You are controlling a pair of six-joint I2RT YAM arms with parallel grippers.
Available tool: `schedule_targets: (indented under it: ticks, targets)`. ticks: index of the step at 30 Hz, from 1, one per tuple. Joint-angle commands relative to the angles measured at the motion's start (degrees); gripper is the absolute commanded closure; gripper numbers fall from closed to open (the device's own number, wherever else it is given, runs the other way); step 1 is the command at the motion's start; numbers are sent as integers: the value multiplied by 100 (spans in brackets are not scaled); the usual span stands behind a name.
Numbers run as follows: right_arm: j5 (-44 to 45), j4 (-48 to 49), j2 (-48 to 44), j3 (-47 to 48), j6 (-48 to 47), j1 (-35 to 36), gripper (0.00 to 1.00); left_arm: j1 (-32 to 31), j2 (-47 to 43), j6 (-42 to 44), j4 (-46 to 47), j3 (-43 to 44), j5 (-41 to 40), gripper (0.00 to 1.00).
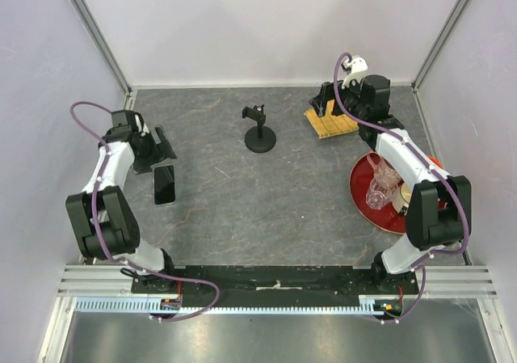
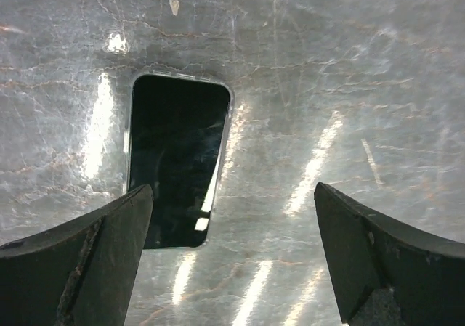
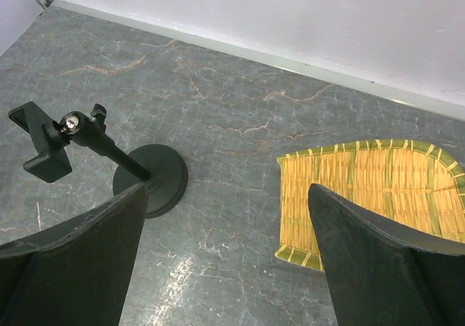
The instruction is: Place the phone on the phone stand
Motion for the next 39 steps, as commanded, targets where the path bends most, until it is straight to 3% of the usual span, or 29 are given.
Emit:
schedule_targets:
  ticks: [1, 6, 15, 29, 39]
  targets:
    - [-262, 341, -196, -27, -14, -3, 2, -290, 680, 1040, -596, 399, -487, 2]
    - [-376, 534, -240, -159, -14, -11, 2, -694, 1270, 1234, -420, 330, -1445, 1]
    - [-587, 499, -223, -124, -40, -11, 2, -660, 1130, 1296, -200, 127, -1701, 0]
    - [-702, 596, -258, -203, -84, -11, 2, -255, 1736, 1498, -244, 557, -366, 0]
    - [-710, 605, -284, -220, -102, -11, 2, -492, 1991, 1551, -455, 602, -1006, 6]
